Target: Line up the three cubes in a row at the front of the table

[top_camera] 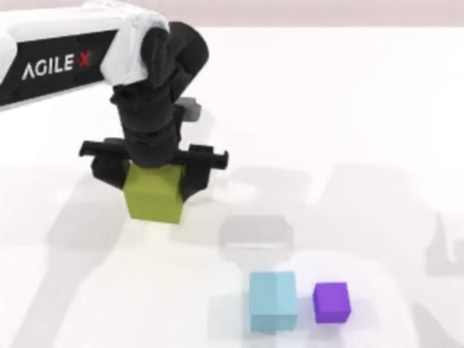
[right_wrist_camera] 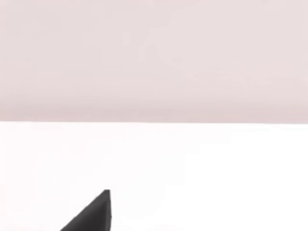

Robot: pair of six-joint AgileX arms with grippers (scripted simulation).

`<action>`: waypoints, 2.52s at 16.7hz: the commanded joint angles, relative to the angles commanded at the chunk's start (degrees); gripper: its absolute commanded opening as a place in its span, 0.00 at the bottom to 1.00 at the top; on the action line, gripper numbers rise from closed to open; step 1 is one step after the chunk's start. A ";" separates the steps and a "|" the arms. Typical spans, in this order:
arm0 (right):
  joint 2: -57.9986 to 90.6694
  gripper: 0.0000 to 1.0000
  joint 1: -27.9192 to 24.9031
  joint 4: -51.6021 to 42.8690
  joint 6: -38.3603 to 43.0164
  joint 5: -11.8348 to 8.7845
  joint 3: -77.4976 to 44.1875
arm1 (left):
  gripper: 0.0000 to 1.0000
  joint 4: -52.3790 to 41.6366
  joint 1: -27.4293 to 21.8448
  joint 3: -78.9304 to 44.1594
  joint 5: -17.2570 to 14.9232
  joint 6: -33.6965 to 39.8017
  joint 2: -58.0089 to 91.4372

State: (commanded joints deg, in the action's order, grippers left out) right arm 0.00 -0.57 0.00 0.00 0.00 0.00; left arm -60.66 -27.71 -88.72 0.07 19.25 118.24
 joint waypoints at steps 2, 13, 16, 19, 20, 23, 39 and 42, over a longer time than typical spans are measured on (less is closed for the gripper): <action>0.00 1.00 0.00 0.00 0.00 0.00 0.00 | 0.00 -2.58 0.18 -1.78 0.00 -0.08 -1.26; 0.00 1.00 0.00 0.00 0.00 0.00 0.00 | 0.00 -2.15 -7.28 9.41 0.18 12.25 -12.02; 0.00 1.00 0.00 0.00 0.00 0.00 0.00 | 0.00 -1.78 -11.99 16.70 0.25 20.06 -18.79; 0.00 1.00 0.00 0.00 0.00 0.00 0.00 | 0.00 -1.61 -14.14 19.38 0.29 22.78 -21.50; 0.00 1.00 0.00 0.00 0.00 0.00 0.00 | 0.00 -1.61 -14.14 19.38 0.29 22.78 -21.50; 0.00 1.00 0.00 0.00 0.00 0.00 0.00 | 0.00 -1.48 -13.86 19.36 0.30 22.59 -21.20; 0.00 1.00 0.00 0.00 0.00 0.00 0.00 | 0.23 14.51 -14.22 30.16 0.28 22.77 -16.16; 0.00 1.00 0.00 0.00 0.00 0.00 0.00 | 0.45 14.51 -14.22 30.16 0.28 22.77 -16.16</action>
State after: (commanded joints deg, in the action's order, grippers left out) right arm 0.00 -0.57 0.00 0.00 0.00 0.00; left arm -46.15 -41.93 -58.57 0.34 42.02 102.09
